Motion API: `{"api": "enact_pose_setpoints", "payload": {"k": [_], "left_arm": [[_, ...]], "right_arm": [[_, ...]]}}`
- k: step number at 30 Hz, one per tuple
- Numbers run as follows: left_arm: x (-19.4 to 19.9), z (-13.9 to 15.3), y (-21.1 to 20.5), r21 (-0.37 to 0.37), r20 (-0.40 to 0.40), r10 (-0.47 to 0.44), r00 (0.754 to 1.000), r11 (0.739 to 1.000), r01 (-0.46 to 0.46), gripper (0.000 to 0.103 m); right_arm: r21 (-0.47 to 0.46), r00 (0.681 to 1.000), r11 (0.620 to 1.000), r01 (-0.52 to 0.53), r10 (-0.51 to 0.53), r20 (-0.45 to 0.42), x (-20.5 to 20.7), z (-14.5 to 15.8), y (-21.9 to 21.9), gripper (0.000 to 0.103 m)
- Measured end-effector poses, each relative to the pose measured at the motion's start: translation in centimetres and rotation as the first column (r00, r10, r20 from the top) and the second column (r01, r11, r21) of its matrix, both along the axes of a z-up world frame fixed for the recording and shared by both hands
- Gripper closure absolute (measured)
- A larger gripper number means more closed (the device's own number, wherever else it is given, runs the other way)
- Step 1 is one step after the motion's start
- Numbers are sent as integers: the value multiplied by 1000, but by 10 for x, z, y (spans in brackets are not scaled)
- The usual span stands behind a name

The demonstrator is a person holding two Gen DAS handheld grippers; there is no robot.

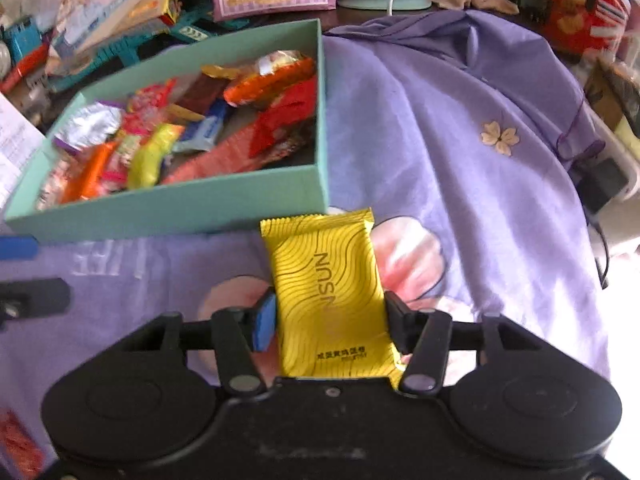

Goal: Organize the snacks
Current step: 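Grasp the yellow WINSUN bar with the right gripper while the left grasps the red foil packet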

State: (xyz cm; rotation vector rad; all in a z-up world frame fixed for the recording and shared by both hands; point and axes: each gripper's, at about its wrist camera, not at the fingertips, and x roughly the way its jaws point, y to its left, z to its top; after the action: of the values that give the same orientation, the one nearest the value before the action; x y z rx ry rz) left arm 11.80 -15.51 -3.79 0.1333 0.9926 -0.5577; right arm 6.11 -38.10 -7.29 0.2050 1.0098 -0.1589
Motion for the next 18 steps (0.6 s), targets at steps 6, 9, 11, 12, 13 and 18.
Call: {"api": "enact_pose_setpoints", "payload": {"k": [6, 9, 11, 12, 13, 18], "left_arm": [[-19, 1, 13, 4, 11, -36, 999, 999, 36, 0], [-33, 0, 28, 6, 10, -39, 999, 999, 38, 0], [-46, -1, 43, 9, 4, -43, 999, 999, 43, 0], [-52, -3, 50, 13, -2, -50, 999, 999, 50, 0], [-59, -5, 58, 18, -9, -57, 998, 998, 57, 0], [-90, -19, 102, 42, -50, -72, 996, 996, 74, 0]], "right_arm": [[20, 999, 1000, -17, 16, 31, -20, 20, 28, 49], [44, 998, 999, -29, 27, 49, -30, 28, 45, 49], [53, 997, 997, -51, 48, 55, -33, 32, 57, 49], [57, 997, 996, -61, 58, 58, -36, 33, 65, 49], [66, 996, 995, -73, 69, 61, -39, 35, 72, 49], [98, 986, 983, -157, 151, 67, -48, 35, 111, 49]]}}
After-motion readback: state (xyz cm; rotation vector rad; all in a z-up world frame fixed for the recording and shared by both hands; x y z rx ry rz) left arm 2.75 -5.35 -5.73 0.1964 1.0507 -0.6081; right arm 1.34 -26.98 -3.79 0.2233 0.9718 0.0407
